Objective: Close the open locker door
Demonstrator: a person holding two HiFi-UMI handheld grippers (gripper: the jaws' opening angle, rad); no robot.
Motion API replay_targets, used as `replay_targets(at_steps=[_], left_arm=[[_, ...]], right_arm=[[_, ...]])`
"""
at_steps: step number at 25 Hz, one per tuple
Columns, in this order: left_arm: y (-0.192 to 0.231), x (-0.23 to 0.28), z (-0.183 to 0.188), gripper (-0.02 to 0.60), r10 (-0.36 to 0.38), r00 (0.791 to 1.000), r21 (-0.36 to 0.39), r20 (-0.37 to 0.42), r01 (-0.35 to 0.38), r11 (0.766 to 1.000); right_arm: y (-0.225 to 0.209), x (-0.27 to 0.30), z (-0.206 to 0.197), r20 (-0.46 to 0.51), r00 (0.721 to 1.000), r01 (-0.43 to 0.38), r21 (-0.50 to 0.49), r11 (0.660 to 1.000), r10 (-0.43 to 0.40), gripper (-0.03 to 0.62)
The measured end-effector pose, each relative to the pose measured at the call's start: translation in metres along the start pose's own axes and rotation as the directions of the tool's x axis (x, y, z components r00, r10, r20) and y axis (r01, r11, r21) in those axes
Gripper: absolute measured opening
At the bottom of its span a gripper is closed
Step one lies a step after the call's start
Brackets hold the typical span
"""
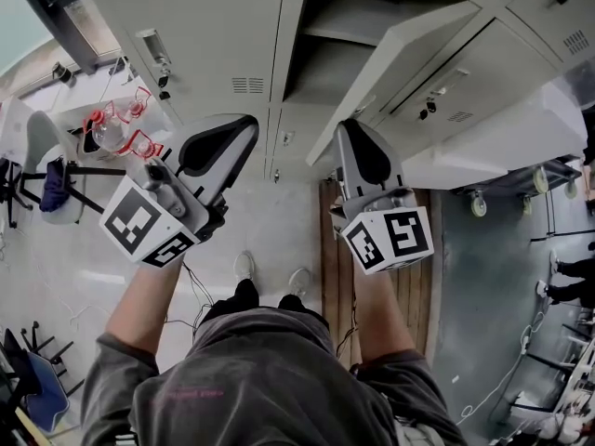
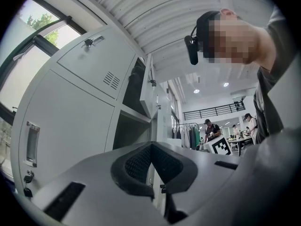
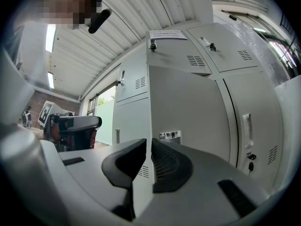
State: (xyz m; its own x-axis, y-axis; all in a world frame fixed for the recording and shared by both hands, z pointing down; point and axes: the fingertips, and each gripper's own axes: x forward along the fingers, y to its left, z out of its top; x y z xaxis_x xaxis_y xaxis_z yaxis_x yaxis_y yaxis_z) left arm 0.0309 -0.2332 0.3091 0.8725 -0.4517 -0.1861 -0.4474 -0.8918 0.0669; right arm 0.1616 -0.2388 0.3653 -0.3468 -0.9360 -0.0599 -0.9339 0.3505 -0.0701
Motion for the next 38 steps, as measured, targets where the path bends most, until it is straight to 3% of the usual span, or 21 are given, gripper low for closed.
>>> replay_targets(at_steps=[38], left_arm=[[0.077, -0.01, -0.003, 0.009, 0.11, 0.994, -0.008, 0.02, -0.11, 0.994]], right_arm=[[-0.006, 0.096, -0.017, -0.044, 0.997, -0.067, 0.006, 0.998, 0.067, 0.044]])
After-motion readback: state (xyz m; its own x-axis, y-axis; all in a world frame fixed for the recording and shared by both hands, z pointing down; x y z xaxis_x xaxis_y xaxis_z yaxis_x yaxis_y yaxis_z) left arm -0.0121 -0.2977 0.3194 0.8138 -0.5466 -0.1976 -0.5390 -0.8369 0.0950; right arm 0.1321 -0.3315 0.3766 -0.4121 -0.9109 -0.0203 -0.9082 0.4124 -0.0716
